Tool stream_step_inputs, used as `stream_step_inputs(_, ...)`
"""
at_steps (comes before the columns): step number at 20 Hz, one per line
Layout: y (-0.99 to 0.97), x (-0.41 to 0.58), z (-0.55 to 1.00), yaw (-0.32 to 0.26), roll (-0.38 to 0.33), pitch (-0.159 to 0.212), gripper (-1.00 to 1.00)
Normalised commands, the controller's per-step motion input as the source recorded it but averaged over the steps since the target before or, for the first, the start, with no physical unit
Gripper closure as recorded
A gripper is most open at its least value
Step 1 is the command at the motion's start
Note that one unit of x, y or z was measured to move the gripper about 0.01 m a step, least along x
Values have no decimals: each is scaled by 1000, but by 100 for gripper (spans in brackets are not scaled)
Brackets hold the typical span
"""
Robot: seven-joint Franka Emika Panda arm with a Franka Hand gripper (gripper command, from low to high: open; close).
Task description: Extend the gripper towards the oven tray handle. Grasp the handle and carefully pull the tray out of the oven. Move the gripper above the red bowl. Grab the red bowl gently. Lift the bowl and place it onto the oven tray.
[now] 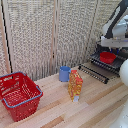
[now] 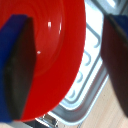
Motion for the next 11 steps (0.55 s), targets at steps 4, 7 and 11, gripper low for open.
stream_step_inputs(4,114,0,576,-197,15,-54,-100)
stream_step_inputs(7,156,0,466,-217,41,-4,-100)
stream_step_inputs(11,155,-16,246,-264,43,35,-100)
